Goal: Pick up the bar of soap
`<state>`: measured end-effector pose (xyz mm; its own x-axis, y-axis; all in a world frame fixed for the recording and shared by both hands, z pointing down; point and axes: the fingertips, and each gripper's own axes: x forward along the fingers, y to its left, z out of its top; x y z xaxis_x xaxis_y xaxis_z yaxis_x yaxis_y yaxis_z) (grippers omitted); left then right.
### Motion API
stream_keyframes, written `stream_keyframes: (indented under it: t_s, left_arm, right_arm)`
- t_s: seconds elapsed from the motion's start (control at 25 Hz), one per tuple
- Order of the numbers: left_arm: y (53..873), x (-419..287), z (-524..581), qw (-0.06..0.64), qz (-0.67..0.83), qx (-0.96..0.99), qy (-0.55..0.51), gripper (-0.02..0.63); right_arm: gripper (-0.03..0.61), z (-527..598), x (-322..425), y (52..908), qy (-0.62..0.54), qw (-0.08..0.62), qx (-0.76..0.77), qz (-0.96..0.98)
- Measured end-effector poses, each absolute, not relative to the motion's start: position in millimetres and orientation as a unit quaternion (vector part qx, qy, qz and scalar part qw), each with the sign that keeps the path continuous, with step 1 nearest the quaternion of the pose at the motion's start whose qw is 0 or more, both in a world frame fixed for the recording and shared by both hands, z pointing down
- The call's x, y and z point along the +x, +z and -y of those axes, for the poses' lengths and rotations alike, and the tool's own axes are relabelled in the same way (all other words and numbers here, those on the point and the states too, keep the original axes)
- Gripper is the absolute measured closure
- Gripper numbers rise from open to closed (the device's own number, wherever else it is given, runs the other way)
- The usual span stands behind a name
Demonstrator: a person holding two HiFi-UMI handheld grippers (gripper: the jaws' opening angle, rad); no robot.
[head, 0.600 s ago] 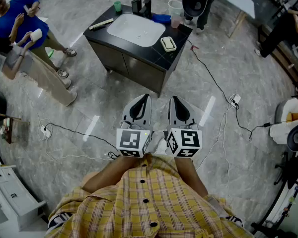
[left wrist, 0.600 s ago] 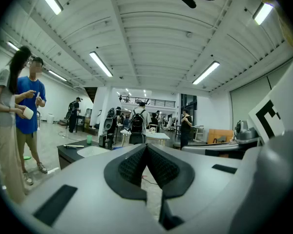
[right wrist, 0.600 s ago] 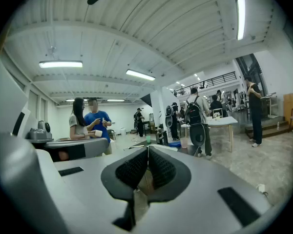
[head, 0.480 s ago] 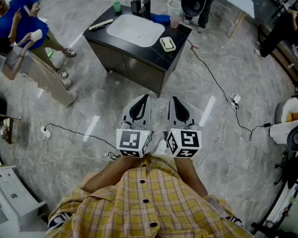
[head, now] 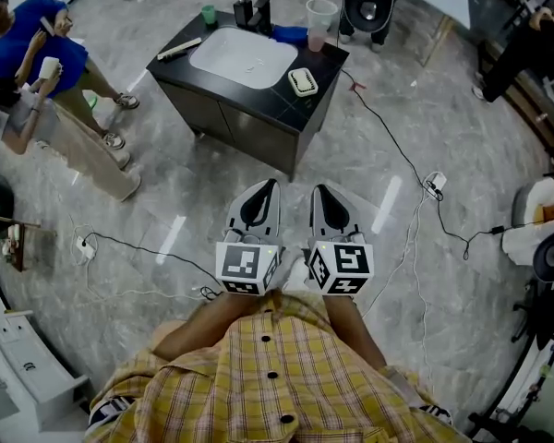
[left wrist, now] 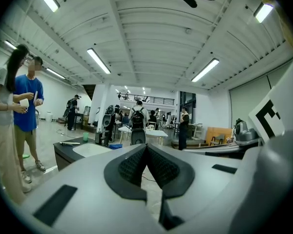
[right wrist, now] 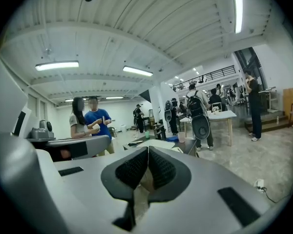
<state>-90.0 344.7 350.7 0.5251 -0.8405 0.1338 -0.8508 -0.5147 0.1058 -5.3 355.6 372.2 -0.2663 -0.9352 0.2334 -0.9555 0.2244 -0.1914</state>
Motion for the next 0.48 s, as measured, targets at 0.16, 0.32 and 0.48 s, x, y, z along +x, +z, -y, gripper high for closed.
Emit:
stream_keyframes:
  t_s: [0.16, 0.32, 0.48]
  left_arm:
    - [355, -66, -339, 0.084, 0.491, 0.866, 0.036, 0.603]
    - [360, -44, -329, 0.084, 0.503, 0.859, 0.042, 0.603]
    - [374, -30, -325, 0.090, 0.518, 0.848, 0.060, 0.603]
  right_arm:
    - [0.555, -350, 20, 374, 0.148, 0.040, 0.604, 0.782]
    - [0.557, -340, 50, 380, 0.153, 0.045, 0.606, 0.779]
    - [0.557, -330, 74, 389, 0.166, 0.039, 0.601, 0.781]
